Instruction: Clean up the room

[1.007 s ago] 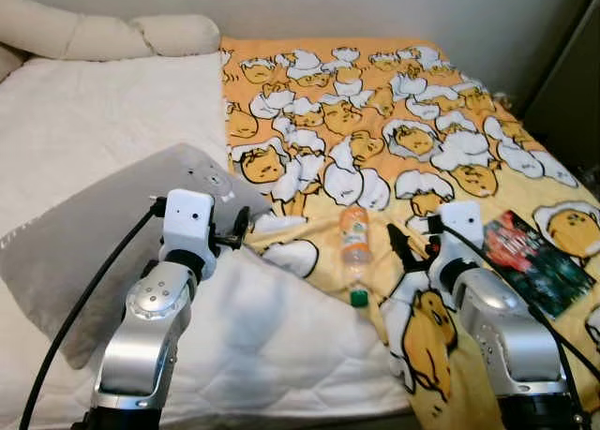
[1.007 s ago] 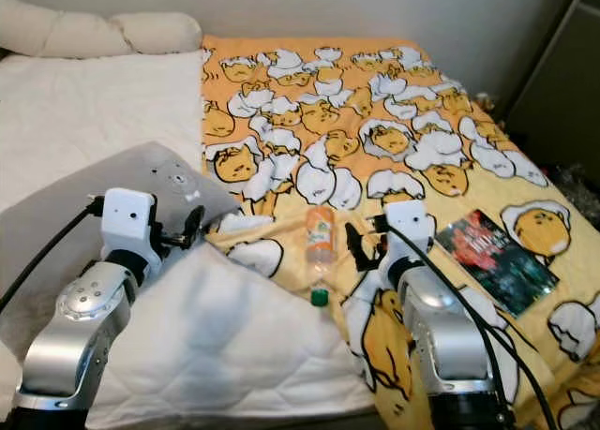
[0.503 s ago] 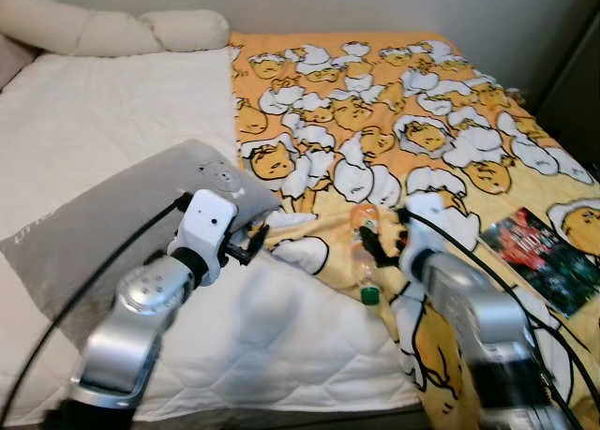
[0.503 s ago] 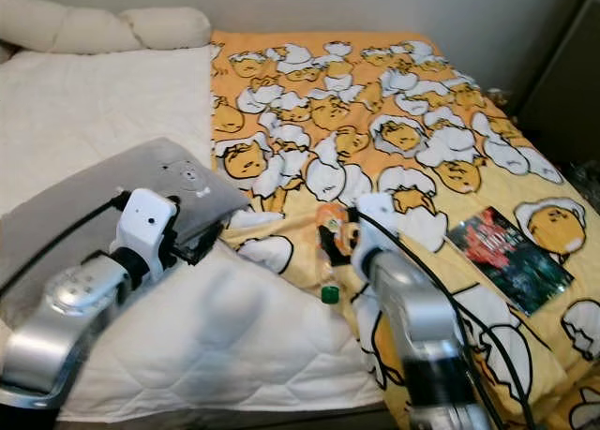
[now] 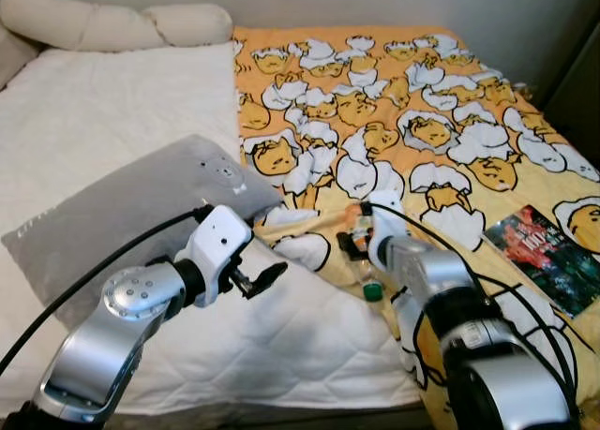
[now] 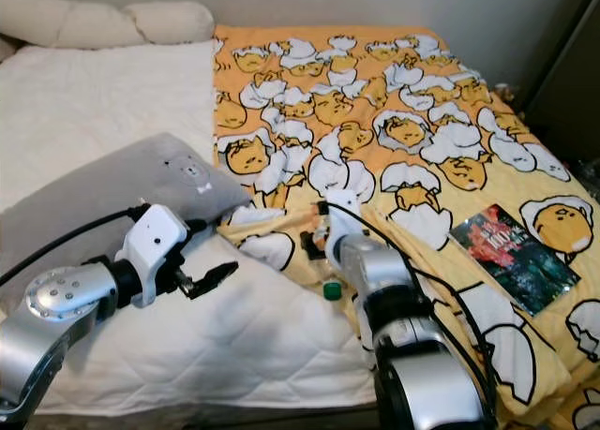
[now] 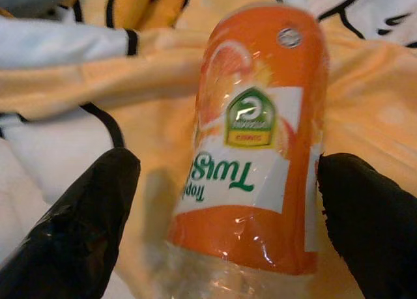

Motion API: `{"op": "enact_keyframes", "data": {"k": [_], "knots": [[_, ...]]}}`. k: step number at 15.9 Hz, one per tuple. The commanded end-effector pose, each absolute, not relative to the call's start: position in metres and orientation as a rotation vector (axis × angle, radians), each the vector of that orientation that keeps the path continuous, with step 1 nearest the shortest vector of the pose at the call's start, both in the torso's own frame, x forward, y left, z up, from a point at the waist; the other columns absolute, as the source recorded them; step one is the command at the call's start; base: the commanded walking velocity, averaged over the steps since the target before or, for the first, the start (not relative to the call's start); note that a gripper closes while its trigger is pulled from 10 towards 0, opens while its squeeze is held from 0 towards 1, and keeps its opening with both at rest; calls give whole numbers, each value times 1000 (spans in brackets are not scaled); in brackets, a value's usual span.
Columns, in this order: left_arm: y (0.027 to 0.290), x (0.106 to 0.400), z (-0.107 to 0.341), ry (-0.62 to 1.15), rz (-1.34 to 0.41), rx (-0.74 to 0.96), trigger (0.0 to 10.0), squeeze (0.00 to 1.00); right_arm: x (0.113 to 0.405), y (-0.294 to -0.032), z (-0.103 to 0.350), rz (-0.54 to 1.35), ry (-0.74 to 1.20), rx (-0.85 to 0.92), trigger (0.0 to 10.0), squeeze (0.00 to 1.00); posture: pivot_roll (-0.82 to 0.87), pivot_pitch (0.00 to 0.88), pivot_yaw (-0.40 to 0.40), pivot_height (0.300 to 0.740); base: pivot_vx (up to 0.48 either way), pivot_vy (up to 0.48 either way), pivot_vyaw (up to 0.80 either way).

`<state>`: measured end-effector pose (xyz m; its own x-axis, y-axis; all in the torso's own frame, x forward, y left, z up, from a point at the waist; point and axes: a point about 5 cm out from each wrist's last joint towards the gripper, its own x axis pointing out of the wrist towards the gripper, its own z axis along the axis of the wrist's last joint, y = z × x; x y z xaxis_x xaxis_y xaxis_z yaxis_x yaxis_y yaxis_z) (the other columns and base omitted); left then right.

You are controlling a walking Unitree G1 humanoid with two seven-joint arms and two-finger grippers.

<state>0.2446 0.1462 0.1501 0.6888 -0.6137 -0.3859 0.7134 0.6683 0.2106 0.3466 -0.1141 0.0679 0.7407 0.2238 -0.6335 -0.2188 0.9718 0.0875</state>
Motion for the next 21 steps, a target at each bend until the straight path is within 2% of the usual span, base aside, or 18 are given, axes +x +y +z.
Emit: {"op": "enact_keyframes", "data": {"k": [1, 2, 4, 5, 6, 7, 14, 18, 20, 21], "knots": [[142, 243, 155, 281, -783, 377, 10000, 0, 351, -113, 71, 248, 688, 37, 10000, 624, -95, 4, -19, 740, 0, 0, 0], [142, 243, 157, 281, -789, 381, 10000, 0, 352, -111, 71, 256, 699, 50, 10000, 0, -95, 4, -19, 740, 0, 0, 0], [143, 243, 157, 285, -791, 384, 10000, 0, 354, -110, 69, 239, 726, 50, 10000, 0, -96, 3, -20, 740, 0, 0, 0], [144, 243, 157, 288, -791, 386, 10000, 0, 354, -110, 67, 226, 741, 56, 4431, 0, -96, 3, -20, 740, 0, 0, 0], [144, 243, 157, 293, -791, 388, 10000, 0, 353, -110, 66, 223, 753, 58, 510, 0, -97, 0, -22, 740, 0, 0, 0], [144, 242, 156, 302, -794, 393, 10000, 0, 352, -110, 63, 235, 774, 53, 0, 0, -100, 0, -23, 740, 0, 0, 0], [149, 240, 152, 336, -788, 417, 10000, 0, 350, -113, 59, 218, 807, 78, 0, 0, -91, 0, -29, 740, 0, 0, 0], [165, 246, 151, 337, -632, 400, 10000, 0, 365, -134, 98, 258, 652, 221, 0, 0, -110, 0, -29, 740, 0, 0, 0], [164, 248, 155, 282, -575, 354, 10000, 0, 350, -144, 120, 322, 558, 274, 0, 0, -137, 0, -25, 740, 0, 0, 0], [163, 250, 157, 251, -536, 301, 10000, 0, 333, -150, 132, 362, 513, 317, 0, 0, -149, 0, -26, 740, 0, 0, 0]]}}
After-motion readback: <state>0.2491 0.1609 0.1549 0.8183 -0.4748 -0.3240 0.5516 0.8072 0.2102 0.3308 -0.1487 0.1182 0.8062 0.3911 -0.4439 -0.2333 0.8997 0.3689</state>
